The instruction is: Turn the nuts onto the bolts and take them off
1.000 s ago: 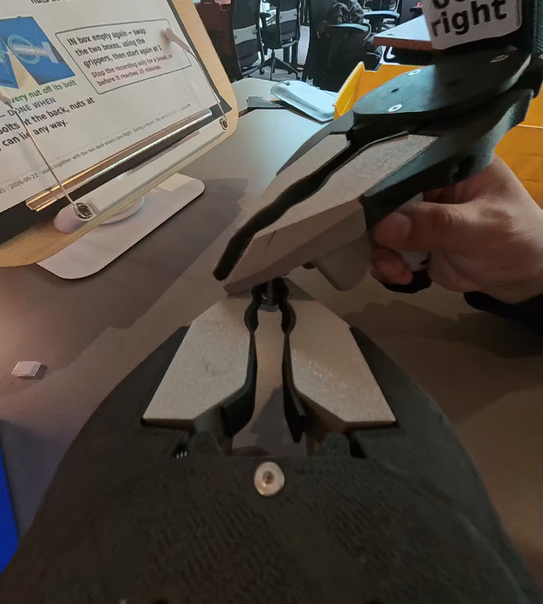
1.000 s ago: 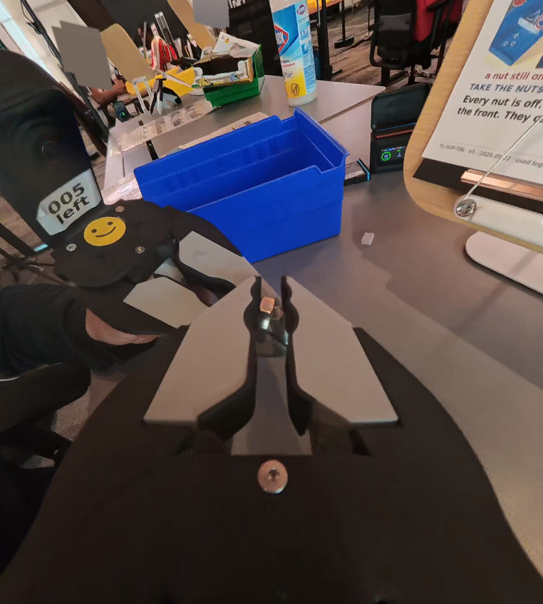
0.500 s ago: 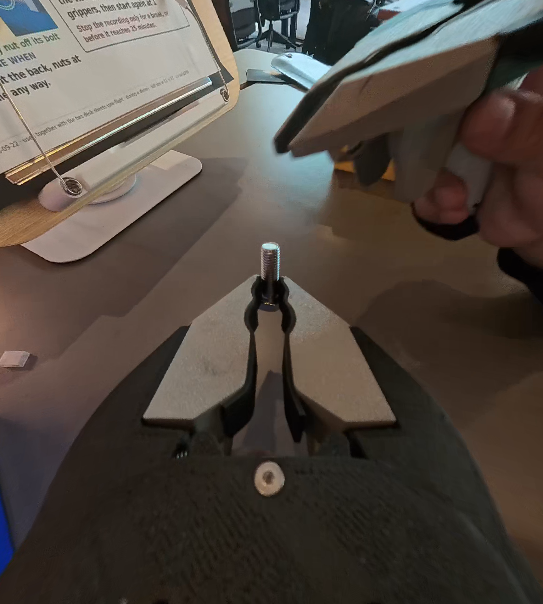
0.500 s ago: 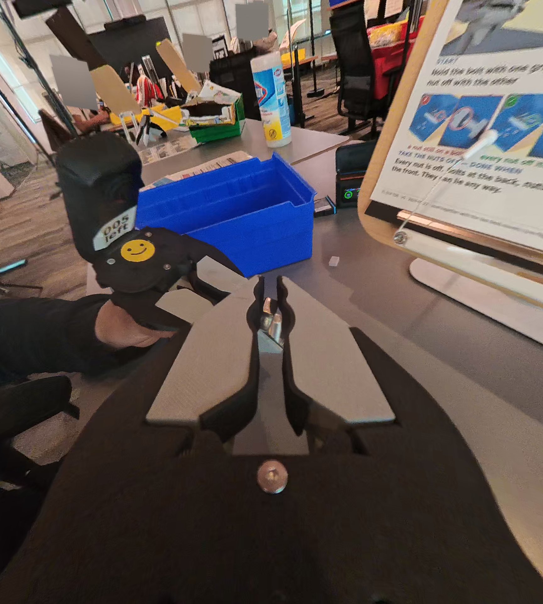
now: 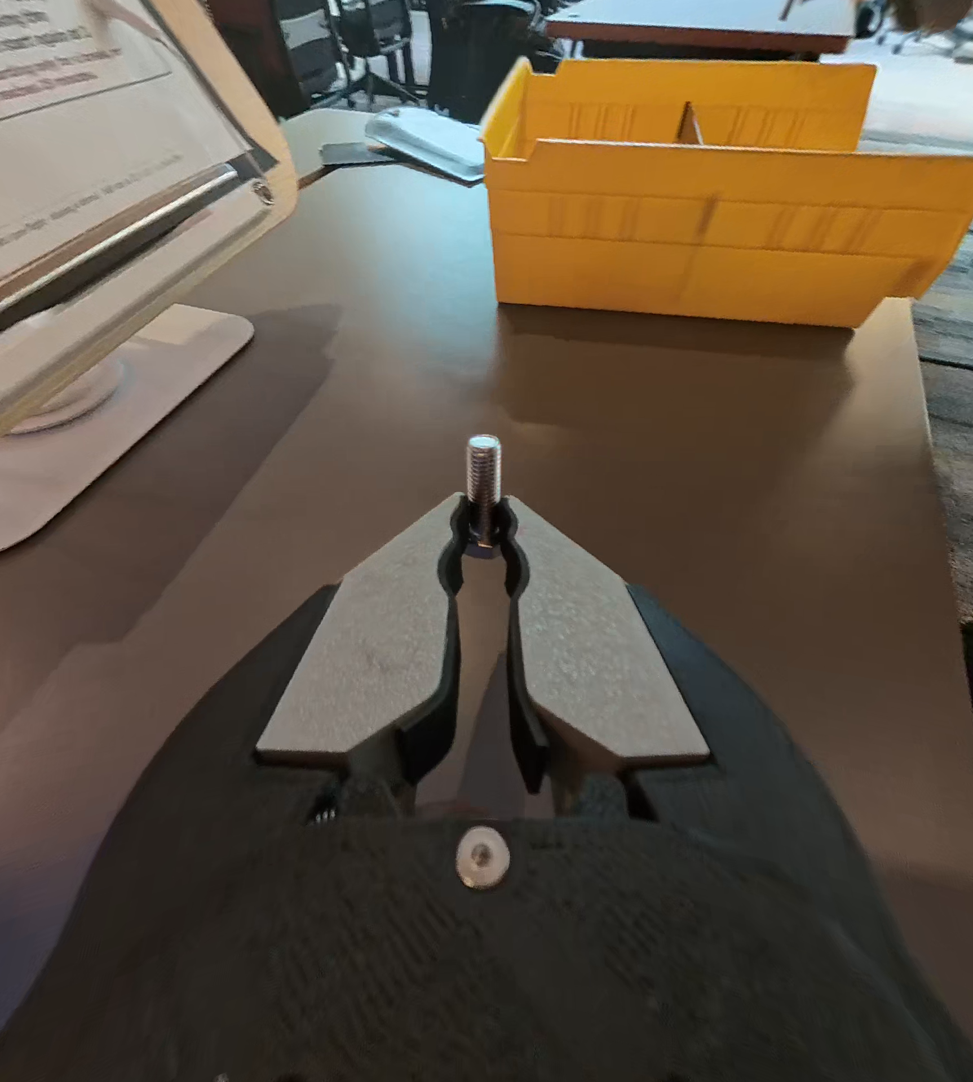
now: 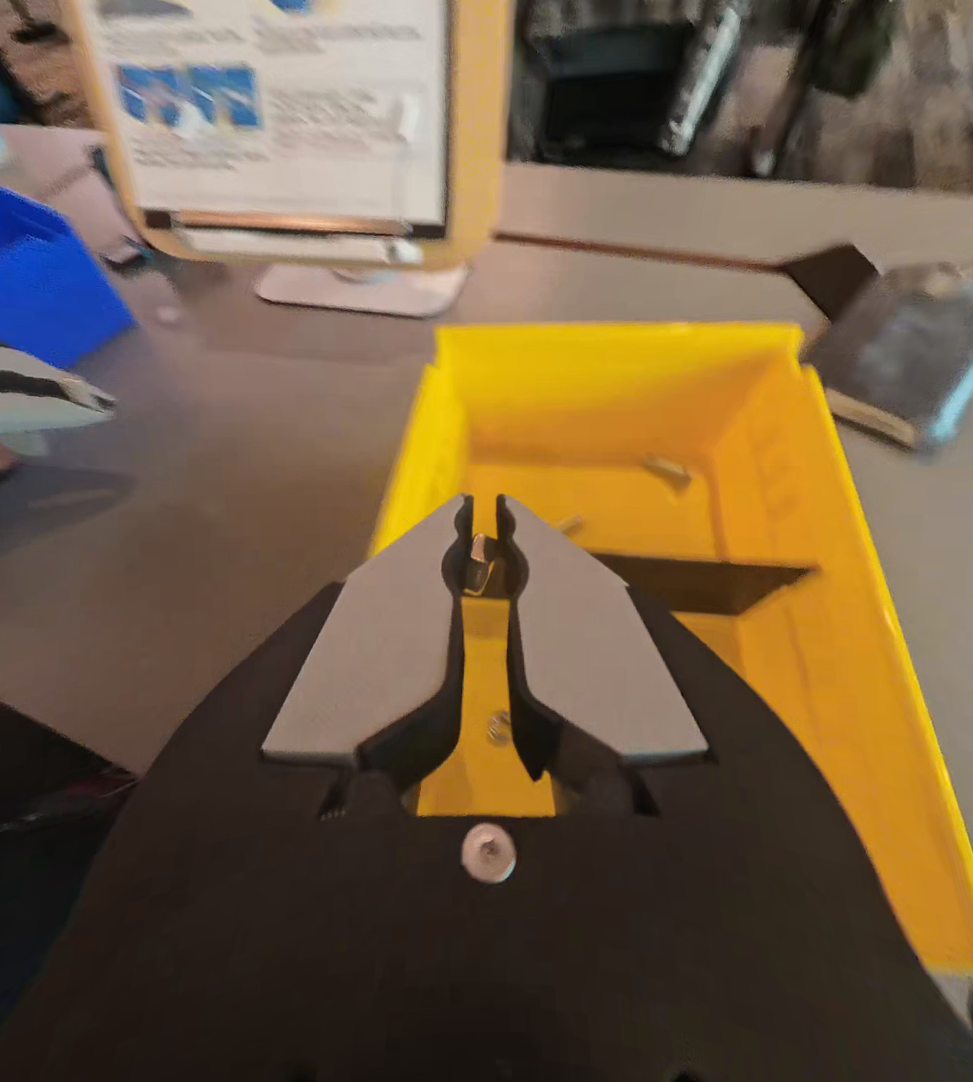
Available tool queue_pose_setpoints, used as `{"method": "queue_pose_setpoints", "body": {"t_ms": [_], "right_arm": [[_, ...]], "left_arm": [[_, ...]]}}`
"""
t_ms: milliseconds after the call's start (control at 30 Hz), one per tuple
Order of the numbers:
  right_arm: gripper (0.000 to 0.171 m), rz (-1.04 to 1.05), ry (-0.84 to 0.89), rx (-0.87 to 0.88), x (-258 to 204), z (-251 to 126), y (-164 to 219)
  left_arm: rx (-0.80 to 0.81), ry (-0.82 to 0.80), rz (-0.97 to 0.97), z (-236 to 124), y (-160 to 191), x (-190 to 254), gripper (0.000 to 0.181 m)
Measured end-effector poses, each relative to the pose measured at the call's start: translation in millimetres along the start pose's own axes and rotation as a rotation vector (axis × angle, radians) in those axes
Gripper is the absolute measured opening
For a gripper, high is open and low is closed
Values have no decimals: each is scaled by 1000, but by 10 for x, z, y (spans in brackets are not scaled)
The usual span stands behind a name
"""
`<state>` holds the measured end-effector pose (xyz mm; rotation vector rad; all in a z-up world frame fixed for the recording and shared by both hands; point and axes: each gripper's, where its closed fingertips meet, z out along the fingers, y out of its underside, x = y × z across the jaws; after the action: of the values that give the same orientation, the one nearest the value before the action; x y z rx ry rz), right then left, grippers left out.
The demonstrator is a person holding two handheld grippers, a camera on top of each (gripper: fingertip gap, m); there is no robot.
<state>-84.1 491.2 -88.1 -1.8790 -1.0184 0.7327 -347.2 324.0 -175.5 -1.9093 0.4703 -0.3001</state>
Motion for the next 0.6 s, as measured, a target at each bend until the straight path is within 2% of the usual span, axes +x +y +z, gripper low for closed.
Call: {"method": "queue_pose_setpoints", "body": {"t_ms": [100, 167, 233, 300, 367, 433, 533, 600], "right_arm": [[4, 80, 53, -120, 339, 123, 535], [15, 128, 5, -148, 375, 223, 742], [20, 167, -8, -122, 400, 196, 750], [22, 167, -40, -19, 289, 64, 529], [23, 152, -141, 85, -61, -66, 256], [25, 116, -296, 102, -615, -100, 119], [28, 39, -470, 9, -1411, 69, 202], [28, 4, -521, -45, -1782, 270, 306]], "left_arm": [[-25, 112, 16, 130, 53, 235, 7], [-36, 151, 23, 218, 63, 362, 7], [-41, 187, 17, 311, 42, 496, 7], [-20, 212, 25, 397, -39, 628, 7], [10, 195, 61, 472, -137, 709, 7], [50, 165, 121, 506, -240, 783, 7], [90, 103, 235, 500, -342, 873, 7], [103, 43, 324, 472, -372, 892, 7]]}}
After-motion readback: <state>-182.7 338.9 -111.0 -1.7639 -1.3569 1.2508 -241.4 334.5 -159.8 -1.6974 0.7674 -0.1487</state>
